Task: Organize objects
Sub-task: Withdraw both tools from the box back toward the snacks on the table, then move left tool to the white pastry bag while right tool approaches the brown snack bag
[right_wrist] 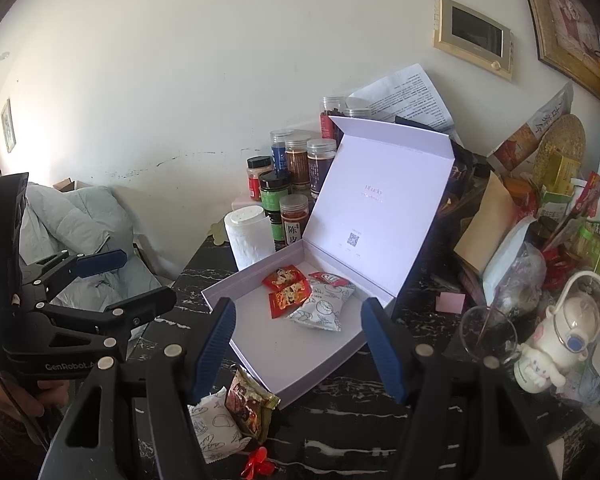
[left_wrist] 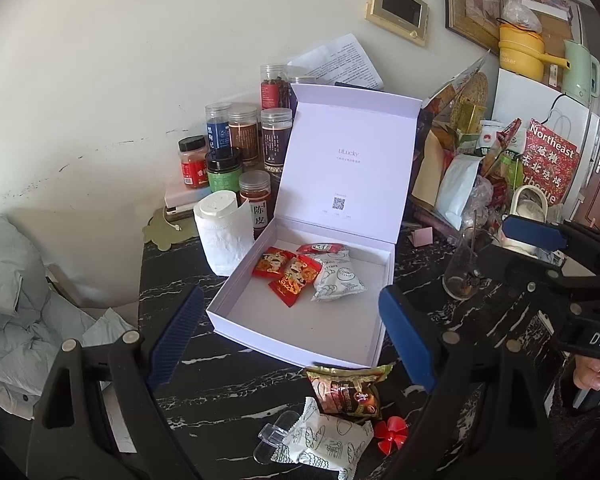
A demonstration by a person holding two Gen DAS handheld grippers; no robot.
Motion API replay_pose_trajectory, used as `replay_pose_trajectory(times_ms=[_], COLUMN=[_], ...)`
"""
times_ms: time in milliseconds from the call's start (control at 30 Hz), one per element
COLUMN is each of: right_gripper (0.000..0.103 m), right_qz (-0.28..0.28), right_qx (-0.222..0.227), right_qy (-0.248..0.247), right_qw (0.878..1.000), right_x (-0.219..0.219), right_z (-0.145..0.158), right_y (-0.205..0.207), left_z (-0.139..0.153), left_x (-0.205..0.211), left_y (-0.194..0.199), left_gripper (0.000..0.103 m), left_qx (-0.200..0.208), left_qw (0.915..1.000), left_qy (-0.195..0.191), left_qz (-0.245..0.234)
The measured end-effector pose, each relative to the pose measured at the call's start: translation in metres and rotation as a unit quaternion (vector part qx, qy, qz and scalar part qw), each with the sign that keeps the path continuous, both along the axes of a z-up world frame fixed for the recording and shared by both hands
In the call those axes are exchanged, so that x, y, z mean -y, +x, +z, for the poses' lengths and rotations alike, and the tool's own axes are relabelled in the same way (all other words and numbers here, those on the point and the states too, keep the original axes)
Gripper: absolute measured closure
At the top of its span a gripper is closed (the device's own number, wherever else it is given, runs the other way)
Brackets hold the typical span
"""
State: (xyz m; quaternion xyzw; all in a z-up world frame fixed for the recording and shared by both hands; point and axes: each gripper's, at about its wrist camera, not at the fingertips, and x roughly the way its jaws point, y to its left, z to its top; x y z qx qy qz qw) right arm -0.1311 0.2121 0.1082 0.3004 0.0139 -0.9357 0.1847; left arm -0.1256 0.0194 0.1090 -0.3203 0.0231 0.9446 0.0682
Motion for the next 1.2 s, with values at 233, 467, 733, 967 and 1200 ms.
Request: replay_pose_trajectory(times_ms=[233,467,733,967,1200], right_gripper=[0.037,0.037,0.037,0.037,0.037], right_qz=[0.000,0.002,0.013,0.015,0.019], right_qx=[0.013,0.025,0.045,0.072,0.097], right_qy=[0.002,0.003,0.003,-0.004,-0.015], right_qw=[1.000,1.000,0.999,0.997,0.995], right_x=[0.001,0.005,0.011,0.010,0.007], right_z=[-0.017,-0.035,-0.064,-0.092,-0.112], right_y=[0.011,0.018,0.026,0.031,0.032], left_z=[-0.017,-0.034,-0.059,-0.082,-0.098], left_x=[0.000,0.001,-0.001,-0.004,-0.006], left_y=[0.011,0.021,0.026,0.031,0.036], left_gripper=[0.014,0.014,0.014,0.014,0.014], left_qx=[0.016,0.030,0.054,0.081,0.099], left_qw=[0.9999,0.9995,0.9985,0.9966,0.9950], left_qy=[0.002,-0.001,-0.003,0.006,0.005], left_qz=[0.001,0.001,-0.002,-0.014,-0.013])
